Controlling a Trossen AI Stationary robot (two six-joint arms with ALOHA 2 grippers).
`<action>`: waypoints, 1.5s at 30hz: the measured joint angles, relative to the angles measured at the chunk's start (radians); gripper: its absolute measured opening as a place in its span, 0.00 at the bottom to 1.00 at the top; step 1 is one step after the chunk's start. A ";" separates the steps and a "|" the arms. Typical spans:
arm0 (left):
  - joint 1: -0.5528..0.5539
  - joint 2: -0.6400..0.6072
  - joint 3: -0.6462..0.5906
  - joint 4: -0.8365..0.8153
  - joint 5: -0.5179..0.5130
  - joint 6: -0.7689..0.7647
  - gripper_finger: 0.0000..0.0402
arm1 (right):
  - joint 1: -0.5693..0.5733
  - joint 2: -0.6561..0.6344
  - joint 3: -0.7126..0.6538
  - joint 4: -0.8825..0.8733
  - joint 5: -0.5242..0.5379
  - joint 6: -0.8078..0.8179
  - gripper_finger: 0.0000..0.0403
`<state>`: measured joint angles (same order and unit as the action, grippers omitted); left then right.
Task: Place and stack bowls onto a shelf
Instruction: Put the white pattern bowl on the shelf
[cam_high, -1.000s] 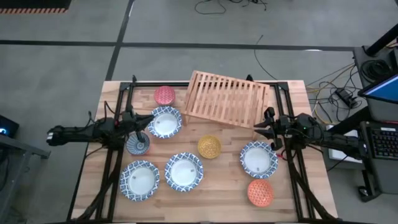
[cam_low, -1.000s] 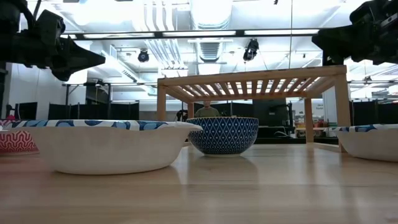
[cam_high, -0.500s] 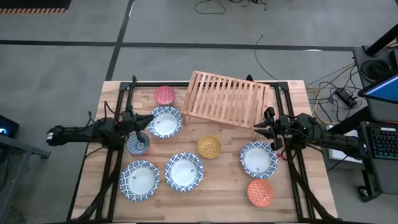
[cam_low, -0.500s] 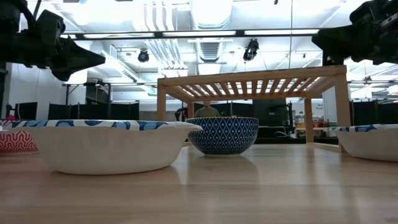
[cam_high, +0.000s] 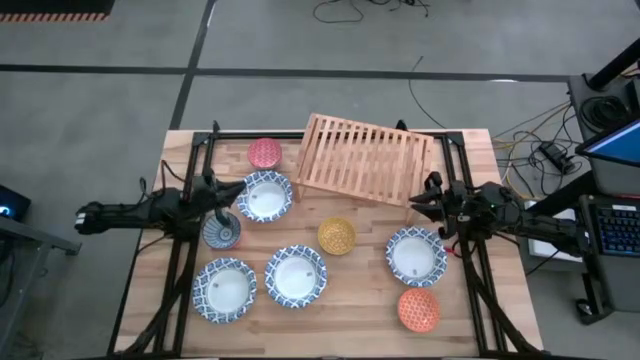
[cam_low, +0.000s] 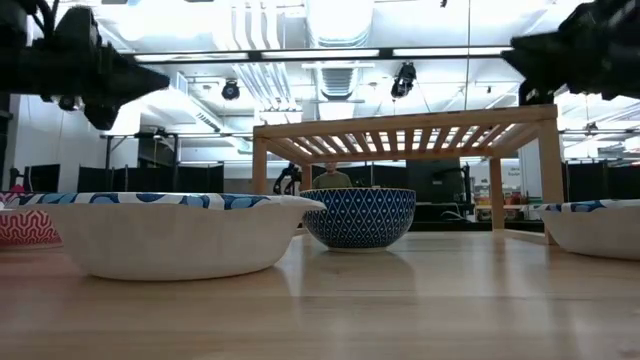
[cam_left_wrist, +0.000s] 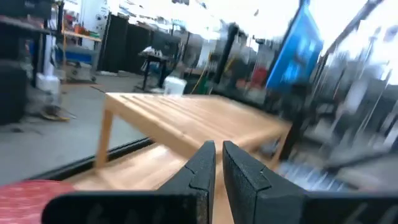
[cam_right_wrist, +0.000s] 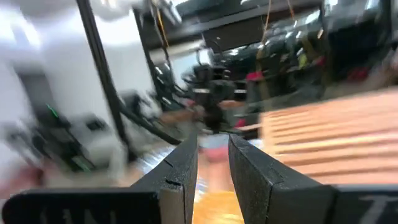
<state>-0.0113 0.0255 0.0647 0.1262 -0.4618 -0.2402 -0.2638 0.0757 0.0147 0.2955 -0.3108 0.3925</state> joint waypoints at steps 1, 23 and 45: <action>0.000 0.000 0.000 0.032 0.000 -0.013 0.03 | 0.000 0.000 0.000 0.024 0.000 0.070 0.20; 0.001 0.000 0.000 0.333 -0.009 0.013 0.03 | -0.002 0.117 0.526 -0.426 -0.053 0.015 0.20; 0.002 0.000 0.000 0.371 -0.009 0.108 0.03 | 0.177 0.724 1.151 -1.022 0.091 0.042 0.20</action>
<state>-0.0097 0.0255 0.0647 0.4967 -0.4709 -0.1322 -0.0873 0.7994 1.1656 -0.7264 -0.2194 0.4346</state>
